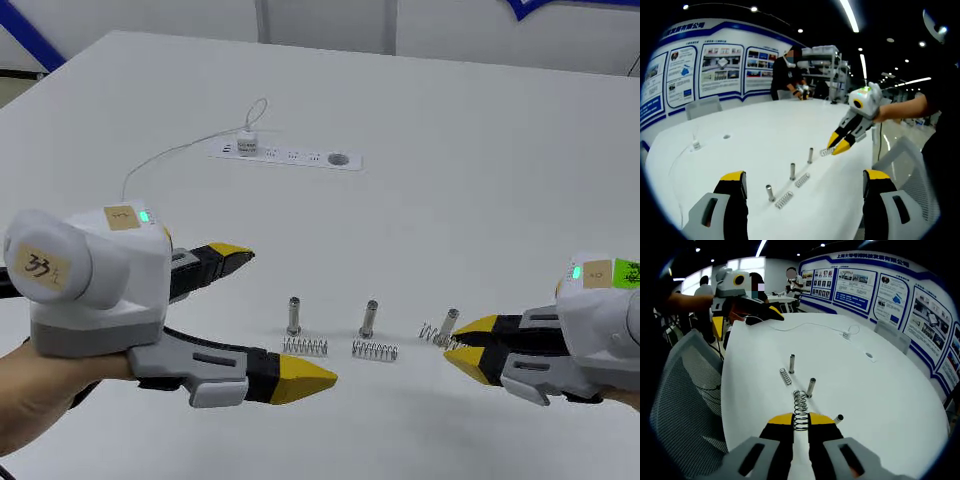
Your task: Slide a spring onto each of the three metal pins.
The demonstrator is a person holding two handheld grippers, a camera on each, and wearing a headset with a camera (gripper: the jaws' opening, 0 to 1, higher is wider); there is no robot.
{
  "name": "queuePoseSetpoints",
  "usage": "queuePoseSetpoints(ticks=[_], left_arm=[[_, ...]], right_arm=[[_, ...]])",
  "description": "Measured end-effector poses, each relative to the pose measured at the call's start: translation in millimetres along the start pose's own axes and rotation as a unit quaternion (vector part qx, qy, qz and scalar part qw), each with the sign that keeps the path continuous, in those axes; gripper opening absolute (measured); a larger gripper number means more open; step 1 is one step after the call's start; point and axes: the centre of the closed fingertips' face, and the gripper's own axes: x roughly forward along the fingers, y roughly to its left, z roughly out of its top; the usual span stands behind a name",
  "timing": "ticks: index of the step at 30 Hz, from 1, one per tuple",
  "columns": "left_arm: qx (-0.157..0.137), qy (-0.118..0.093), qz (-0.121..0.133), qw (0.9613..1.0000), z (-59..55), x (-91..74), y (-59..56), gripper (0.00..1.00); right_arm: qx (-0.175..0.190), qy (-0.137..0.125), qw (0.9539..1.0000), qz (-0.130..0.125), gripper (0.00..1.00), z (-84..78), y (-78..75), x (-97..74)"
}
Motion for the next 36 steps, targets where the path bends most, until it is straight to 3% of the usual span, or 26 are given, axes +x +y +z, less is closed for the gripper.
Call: queuePoseSetpoints(ticks=[9, 28, 31, 36], left_arm=[[-0.001, 0.002, -0.003, 1.0, -1.3, 3.2, -0.9, 0.98], [0.019, 0.011, -0.037, 0.9991, -1.0, 17.9, -19.9, 0.9], [0.022, 0.012, -0.041, 0.9989, -0.9, 19.8, -22.0, 0.89], [0.027, 0.011, -0.048, 0.9984, 1.0, 23.1, -25.4, 0.85]], right_arm=[[-0.018, -0.008, 0.9998, 0.008, 0.11, 12.7, 2.6, -1.1], [-0.063, -0.018, 0.9971, 0.037, 0.11, 41.1, 25.6, -4.3], [-0.051, -0.035, 0.9969, 0.047, 0.11, 49.7, 30.1, -3.9], [-0.06, -0.039, 0.9959, 0.055, 0.11, 57.7, 35.5, -2.4]])
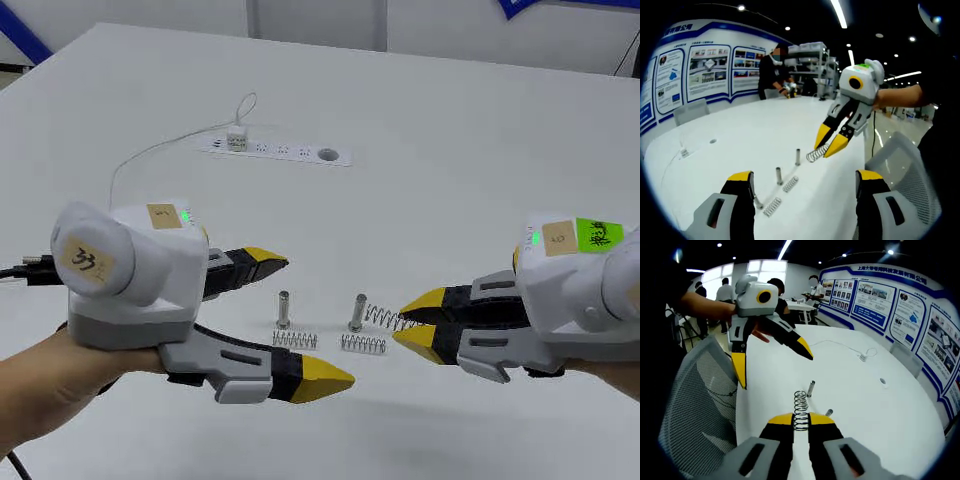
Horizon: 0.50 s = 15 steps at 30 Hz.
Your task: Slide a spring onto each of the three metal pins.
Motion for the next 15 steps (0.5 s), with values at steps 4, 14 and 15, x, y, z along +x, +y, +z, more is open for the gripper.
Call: queuePoseSetpoints(ticks=[4, 14, 15], left_arm=[[0.007, -0.004, -0.004, 1.0, 2.3, 3.2, -2.4, 0.81], [0.016, -0.02, -0.012, 0.9996, 11.1, 8.9, -6.8, 0.69], [0.017, -0.021, -0.012, 0.9996, 11.4, 9.3, -7.1, 0.68]], right_arm=[[-0.008, -0.006, 0.9999, 0.01, 0.11, 8.3, 4.9, 2.2], [-0.032, -0.002, 0.9988, 0.037, 0.11, 11.4, 21.1, 6.8], [-0.034, -0.001, 0.9987, 0.038, 0.11, 11.4, 22.0, 6.9]])
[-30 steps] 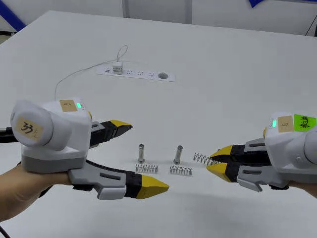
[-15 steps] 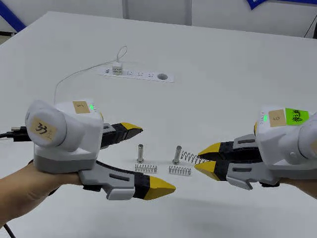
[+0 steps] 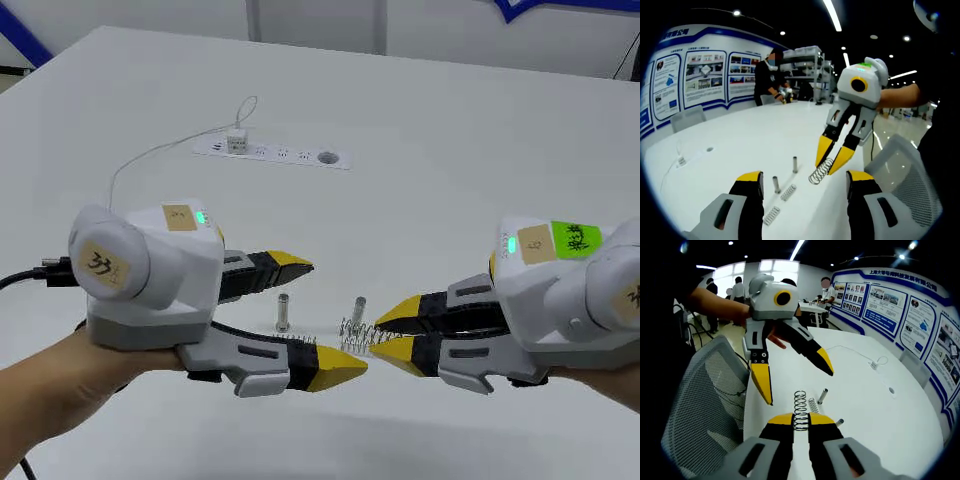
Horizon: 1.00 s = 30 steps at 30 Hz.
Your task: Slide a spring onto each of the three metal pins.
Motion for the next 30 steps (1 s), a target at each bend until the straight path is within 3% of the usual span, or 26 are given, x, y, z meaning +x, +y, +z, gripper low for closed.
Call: queuePoseSetpoints(ticks=[7, 12, 24, 30], left_arm=[[0.009, 0.008, -0.017, 0.9998, -5.0, 2.7, -9.6, 0.59], [0.012, 0.012, -0.044, 0.9989, -7.2, 9.3, -21.0, 0.38], [0.022, 0.014, -0.067, 0.9974, -5.5, 13.3, -26.5, 0.23], [0.022, 0.014, -0.079, 0.9966, -5.0, 13.0, -28.4, 0.21]], right_arm=[[-0.008, 0.004, 0.9999, 0.006, 0.11, -0.4, 3.4, -0.6], [-0.008, 0.004, 0.9999, 0.01, 0.11, -1.1, 5.5, -0.3], [-0.021, 0.007, 0.9997, 0.011, 0.11, -1.5, 7.6, -4.4], [-0.024, 0.005, 0.9996, 0.016, 0.11, 0.1, 9.2, -5.5]])
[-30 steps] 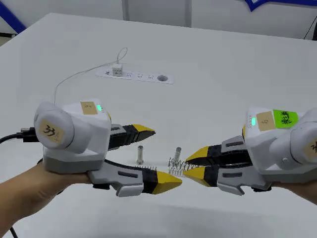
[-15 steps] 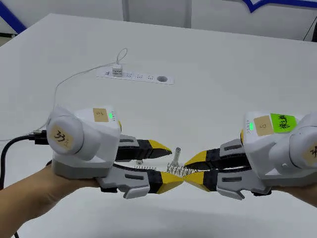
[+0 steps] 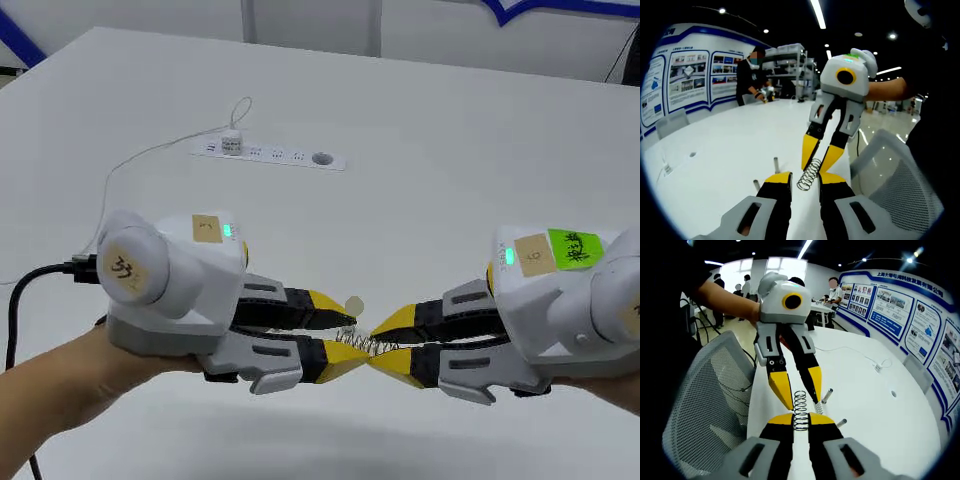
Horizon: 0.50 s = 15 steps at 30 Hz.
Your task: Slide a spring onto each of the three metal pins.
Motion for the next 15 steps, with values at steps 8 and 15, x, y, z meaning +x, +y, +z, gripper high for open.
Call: queuePoseSetpoints(ticks=[8, 15], left_arm=[[0.008, 0.009, -0.02, 0.9997, -2.1, 0.1, -3.4, 0.18], [0.021, 0.013, -0.027, 0.9993, -3.6, 1.9, -7.0, 0.15]], right_arm=[[-0.005, -0.004, 0.9999, 0.008, 0.11, 3.7, 2.1, -1.0], [-0.011, 0.0, 0.9999, 0.013, 0.11, 1.9, 3.1, -1.4]])
